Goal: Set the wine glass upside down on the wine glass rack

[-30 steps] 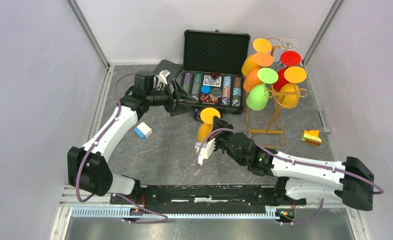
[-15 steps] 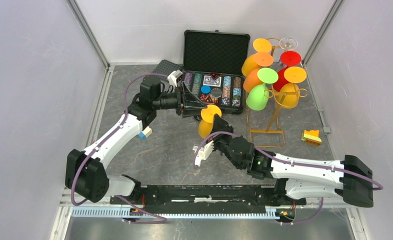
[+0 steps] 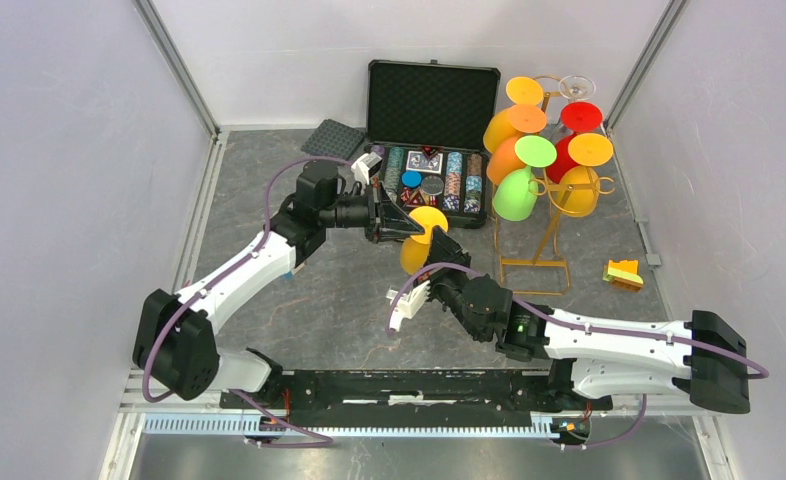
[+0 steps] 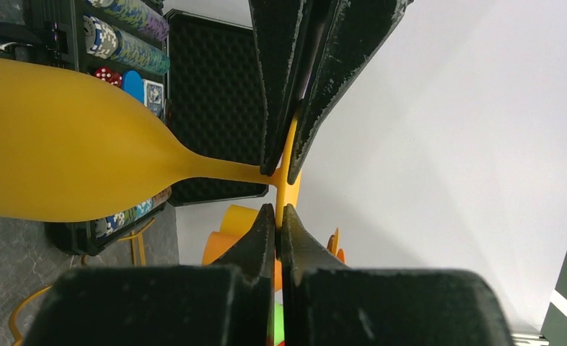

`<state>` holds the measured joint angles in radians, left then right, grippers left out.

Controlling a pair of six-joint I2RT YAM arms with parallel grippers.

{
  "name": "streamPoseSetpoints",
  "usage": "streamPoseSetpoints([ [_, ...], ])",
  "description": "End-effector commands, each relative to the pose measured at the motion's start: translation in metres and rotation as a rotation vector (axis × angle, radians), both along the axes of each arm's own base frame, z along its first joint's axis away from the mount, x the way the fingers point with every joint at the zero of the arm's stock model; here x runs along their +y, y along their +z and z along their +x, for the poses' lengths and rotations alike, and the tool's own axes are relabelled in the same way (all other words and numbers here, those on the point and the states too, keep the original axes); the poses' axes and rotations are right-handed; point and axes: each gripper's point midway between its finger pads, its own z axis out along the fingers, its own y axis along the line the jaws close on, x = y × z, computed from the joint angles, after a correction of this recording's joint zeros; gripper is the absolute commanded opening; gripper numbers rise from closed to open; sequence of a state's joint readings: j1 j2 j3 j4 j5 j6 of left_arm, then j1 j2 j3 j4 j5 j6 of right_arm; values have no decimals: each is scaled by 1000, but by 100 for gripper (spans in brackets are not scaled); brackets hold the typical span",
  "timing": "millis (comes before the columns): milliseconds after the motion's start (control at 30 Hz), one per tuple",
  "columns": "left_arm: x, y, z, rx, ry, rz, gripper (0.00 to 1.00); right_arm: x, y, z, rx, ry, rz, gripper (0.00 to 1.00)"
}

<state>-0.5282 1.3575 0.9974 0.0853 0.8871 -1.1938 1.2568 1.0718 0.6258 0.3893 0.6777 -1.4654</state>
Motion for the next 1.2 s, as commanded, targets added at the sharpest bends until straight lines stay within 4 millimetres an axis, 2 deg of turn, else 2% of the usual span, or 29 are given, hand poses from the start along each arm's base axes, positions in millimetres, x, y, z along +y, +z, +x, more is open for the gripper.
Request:
streamPoseSetpoints([
  [0,-4,5,-9,-25,-32,-20,2,1,10,-3,-14,14,48,2],
  [100,-2,-2,-8,-26,-20,6,2,2,7,-5,-4,25,40,10],
  [167,0,-6,-8,-32,-7,42,2,4,6,-6,8,38,37,21],
  [267,9,-15,-8,-63,24,135,2,9,10,-8,45,62,78,55],
  [300,13,-19,-8,-69,33,171,2,11,13,-9,64,71,108,69],
  [333,17,-21,-7,-97,45,205,2,15,11,-12,105,96,137,77],
  [400,29,-31,-6,-117,85,300,2,21,11,-16,165,128,178,85],
  [600,67,-45,0,-199,224,506,2,44,12,-27,457,147,278,98],
  [633,73,-45,-1,-208,243,530,2,48,21,-30,493,156,301,98],
  [733,87,-41,-1,-244,308,563,2,62,31,-36,617,182,316,98],
  [800,95,-39,-1,-263,346,572,2,70,49,-37,694,203,340,98],
  [833,98,-37,-1,-274,368,574,2,75,51,-37,752,207,342,98],
  [933,105,-33,-1,-294,406,576,2,81,76,-29,881,197,419,98],
  [1067,106,-29,-3,-301,425,551,2,76,119,-11,990,211,607,98],
  [1167,104,-28,-4,-278,440,517,2,65,154,0,1007,250,759,98],
])
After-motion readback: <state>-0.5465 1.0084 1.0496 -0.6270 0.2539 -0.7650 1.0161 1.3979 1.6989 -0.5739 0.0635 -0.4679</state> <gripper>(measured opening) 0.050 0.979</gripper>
